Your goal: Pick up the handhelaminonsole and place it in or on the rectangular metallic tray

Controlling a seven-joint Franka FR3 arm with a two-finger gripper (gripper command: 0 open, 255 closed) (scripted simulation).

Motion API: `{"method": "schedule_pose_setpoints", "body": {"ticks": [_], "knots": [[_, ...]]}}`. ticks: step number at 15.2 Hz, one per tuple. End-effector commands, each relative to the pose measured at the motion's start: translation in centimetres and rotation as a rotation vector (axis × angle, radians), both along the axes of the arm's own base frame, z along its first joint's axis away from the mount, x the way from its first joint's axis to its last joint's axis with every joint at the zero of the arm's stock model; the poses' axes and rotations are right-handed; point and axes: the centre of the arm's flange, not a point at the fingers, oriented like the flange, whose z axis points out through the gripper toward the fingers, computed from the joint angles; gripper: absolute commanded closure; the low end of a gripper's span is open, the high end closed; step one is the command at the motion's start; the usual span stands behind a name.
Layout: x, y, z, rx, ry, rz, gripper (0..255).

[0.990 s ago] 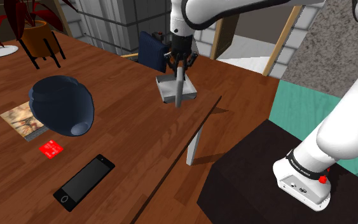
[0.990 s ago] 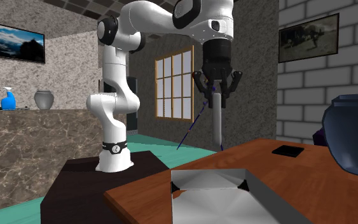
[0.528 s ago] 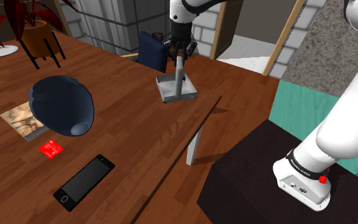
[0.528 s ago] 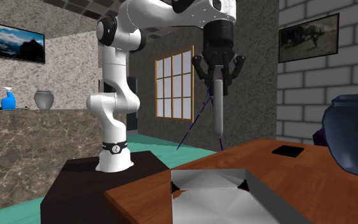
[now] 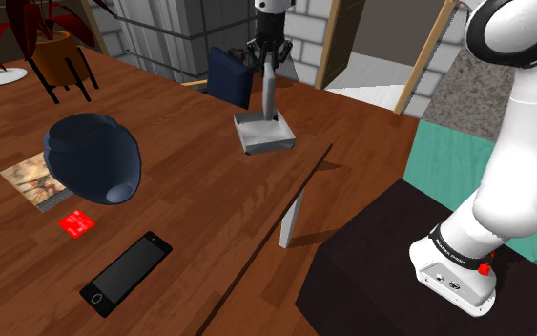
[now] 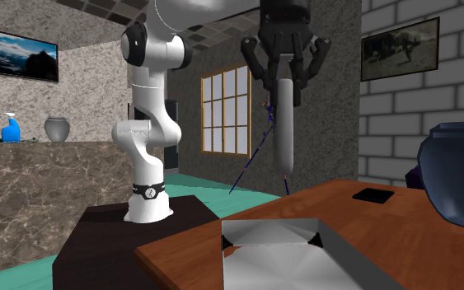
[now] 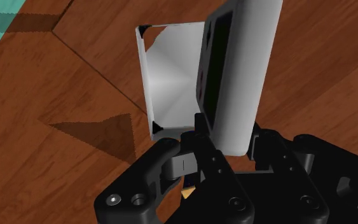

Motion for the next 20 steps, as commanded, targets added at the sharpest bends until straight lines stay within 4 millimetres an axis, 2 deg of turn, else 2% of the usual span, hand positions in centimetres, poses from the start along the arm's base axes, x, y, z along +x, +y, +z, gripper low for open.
{"method": "schedule_pose_setpoints", "body": {"ticks": [1, 5, 9, 10, 11, 14, 20], "knots": [[2.0, -1.5, 0.7, 0.000, 0.000, 0.000, 255], [5.9, -4.3, 1.8, 0.000, 0.000, 0.000, 255], [5.9, -4.3, -0.3, 0.000, 0.000, 0.000, 255], [5.8, -4.3, 0.2, -0.001, 0.001, -0.001, 255], [5.8, -4.3, 0.2, -0.001, 0.001, -0.001, 0], [1.7, -2.7, 2.9, -0.051, -0.144, 0.015, 0], [2.2, -2.9, -0.2, -0.051, -0.144, 0.015, 0]]}}
